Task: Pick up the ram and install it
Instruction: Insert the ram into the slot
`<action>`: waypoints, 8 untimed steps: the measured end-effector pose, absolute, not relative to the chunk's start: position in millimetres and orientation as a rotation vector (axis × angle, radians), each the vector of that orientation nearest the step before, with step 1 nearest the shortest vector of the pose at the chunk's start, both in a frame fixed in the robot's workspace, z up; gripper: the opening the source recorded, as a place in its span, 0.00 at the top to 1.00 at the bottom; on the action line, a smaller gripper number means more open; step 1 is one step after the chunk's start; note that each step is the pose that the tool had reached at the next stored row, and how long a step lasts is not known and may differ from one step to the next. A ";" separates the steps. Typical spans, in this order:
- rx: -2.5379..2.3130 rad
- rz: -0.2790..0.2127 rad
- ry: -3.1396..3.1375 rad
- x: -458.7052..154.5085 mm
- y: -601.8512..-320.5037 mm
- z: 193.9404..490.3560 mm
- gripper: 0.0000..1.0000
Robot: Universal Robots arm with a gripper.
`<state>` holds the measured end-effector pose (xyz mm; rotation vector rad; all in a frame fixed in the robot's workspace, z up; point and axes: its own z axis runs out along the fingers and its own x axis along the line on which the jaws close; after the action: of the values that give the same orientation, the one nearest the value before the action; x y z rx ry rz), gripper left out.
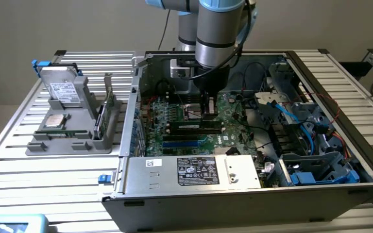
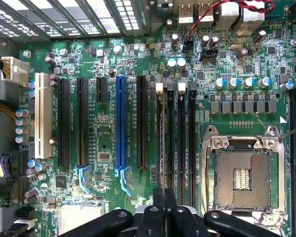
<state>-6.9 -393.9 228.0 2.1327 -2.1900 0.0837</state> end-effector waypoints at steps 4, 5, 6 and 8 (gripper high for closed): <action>2.133 0.084 -2.190 -6.9 -394.2 229.2 0.88; 2.133 0.084 -2.190 -6.9 -394.5 229.3 0.88; 2.133 0.084 -2.190 -6.9 -394.7 229.2 0.88; 2.133 0.084 -2.190 -6.9 -395.3 229.2 0.88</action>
<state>-6.9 -395.3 229.2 2.1329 -2.1897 0.0837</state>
